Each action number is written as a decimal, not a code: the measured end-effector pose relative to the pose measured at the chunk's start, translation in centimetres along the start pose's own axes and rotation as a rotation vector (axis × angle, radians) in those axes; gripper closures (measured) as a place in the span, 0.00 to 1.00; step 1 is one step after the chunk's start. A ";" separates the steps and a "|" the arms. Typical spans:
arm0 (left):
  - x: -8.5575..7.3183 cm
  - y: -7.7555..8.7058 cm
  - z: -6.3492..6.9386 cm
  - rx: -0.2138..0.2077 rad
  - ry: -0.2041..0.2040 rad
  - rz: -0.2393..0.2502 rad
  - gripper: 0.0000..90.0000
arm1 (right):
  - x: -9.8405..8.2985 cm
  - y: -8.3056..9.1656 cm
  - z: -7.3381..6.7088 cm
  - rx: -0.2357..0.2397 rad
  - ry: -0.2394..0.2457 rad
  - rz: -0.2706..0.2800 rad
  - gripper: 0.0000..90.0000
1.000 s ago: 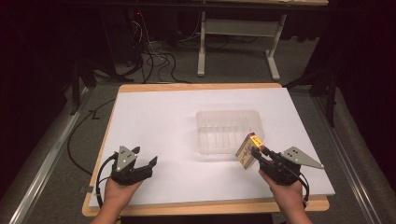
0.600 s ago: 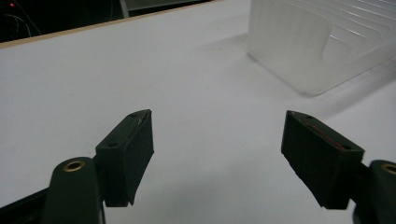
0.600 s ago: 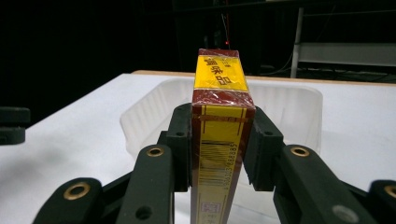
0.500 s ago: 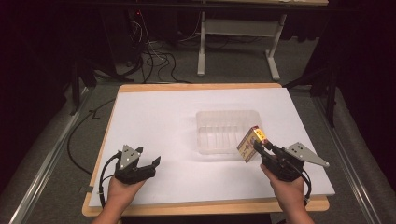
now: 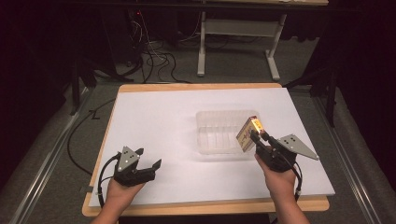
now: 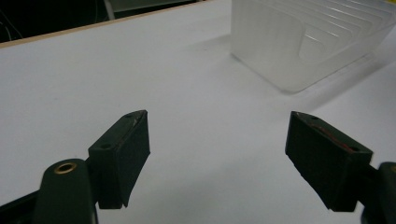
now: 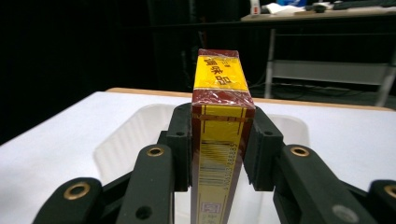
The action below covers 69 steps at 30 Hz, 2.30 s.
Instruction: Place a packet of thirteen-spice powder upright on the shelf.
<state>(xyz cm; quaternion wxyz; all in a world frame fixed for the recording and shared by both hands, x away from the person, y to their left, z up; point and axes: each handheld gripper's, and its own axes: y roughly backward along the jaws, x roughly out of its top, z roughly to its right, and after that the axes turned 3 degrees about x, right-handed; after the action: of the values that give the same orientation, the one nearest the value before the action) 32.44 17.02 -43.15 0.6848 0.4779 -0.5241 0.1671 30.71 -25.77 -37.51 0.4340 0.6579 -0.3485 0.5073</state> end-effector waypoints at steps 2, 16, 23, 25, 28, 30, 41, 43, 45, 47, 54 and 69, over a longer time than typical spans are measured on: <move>0.0 -0.3 0.0 -0.003 -0.014 -0.011 0.25 | 0.2 -0.3 0.0 -0.022 0.000 0.002 0.76; 0.2 -0.8 0.3 -0.027 -0.014 -0.008 0.25 | 0.7 -2.2 0.0 -0.110 -0.007 0.002 0.76; 0.3 -0.7 0.8 -0.037 -0.030 0.002 0.25 | 1.0 -3.5 -0.7 -0.134 -0.007 0.001 0.76; 0.4 -0.7 0.9 -0.039 -0.033 0.001 0.25 | 1.1 -4.1 -1.0 -0.140 0.001 -0.004 0.76; 0.4 -0.7 0.9 -0.035 -0.039 -0.003 0.25 | 1.2 -4.8 -1.2 -0.154 0.005 -0.015 0.76; 0.4 -0.5 0.9 -0.033 -0.033 0.006 0.25 | 1.1 -5.2 -1.3 -0.165 0.005 -0.025 0.76; 0.4 -0.1 0.1 -0.036 -0.001 0.029 0.25 | 0.7 -6.5 -1.1 -0.215 -0.022 -0.036 0.76; 0.5 -0.1 0.1 -0.034 -0.001 0.031 0.25 | 0.8 -6.6 -1.2 -0.220 -0.010 -0.038 0.76; 0.3 -0.1 0.1 -0.030 0.016 0.027 0.25 | 0.7 -6.9 -1.1 -0.224 -0.015 -0.047 0.76; 0.2 0.0 0.1 -0.031 0.029 0.022 0.25 | 0.6 -7.1 -1.2 -0.225 -0.023 -0.052 0.76; 0.6 -0.3 0.3 -0.030 0.026 0.025 0.26 | 0.6 -7.4 -1.4 -0.268 -0.001 -0.045 0.76; 0.7 -0.1 0.9 -0.044 0.002 0.030 0.26 | 0.0 -8.8 -1.8 -0.327 -0.006 -0.073 0.76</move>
<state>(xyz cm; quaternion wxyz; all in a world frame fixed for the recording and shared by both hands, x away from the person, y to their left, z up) 32.29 16.02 -42.61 0.6930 0.4548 -0.5340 0.1664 37.98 -20.70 -39.24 0.5522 0.5922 -0.4035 0.4261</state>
